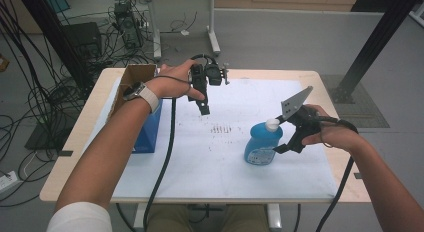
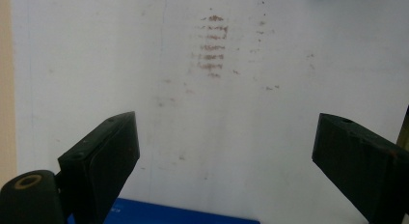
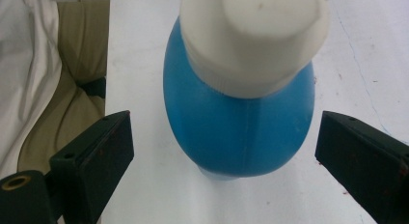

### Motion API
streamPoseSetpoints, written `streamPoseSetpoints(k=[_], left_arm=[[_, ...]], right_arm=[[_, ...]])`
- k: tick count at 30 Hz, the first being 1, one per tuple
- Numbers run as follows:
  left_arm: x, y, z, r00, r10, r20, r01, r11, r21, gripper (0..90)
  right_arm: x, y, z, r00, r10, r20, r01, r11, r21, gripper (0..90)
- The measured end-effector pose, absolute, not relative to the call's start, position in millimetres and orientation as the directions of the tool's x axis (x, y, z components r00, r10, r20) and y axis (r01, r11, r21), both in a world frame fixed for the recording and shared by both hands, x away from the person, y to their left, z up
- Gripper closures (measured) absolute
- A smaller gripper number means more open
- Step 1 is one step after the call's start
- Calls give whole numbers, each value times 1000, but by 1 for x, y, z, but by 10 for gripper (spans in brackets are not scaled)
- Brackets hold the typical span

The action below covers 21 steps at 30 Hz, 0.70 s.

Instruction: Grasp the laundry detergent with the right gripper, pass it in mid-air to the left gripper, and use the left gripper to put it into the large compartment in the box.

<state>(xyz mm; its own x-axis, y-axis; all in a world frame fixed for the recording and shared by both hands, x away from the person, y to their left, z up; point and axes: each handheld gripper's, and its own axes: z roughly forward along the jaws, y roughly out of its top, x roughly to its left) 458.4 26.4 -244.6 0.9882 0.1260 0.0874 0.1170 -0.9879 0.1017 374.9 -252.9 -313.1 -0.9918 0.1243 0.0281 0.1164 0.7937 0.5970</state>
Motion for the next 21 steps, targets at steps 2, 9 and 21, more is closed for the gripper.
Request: streamPoseSetpoints(k=[2,9,21], left_arm=[[458,26,-245,988,127,87,118,-988,101,98],[458,26,-246,988,128,86,119,-987,103,97],[458,26,-246,987,133,86,123,-986,110,98]], right_arm=[[375,-253,-316,-992,125,31,119,794,597,64],[375,-254,-320,-991,127,35,122,794,595,65],[375,-254,-320,-991,128,30,120,792,599,66]])
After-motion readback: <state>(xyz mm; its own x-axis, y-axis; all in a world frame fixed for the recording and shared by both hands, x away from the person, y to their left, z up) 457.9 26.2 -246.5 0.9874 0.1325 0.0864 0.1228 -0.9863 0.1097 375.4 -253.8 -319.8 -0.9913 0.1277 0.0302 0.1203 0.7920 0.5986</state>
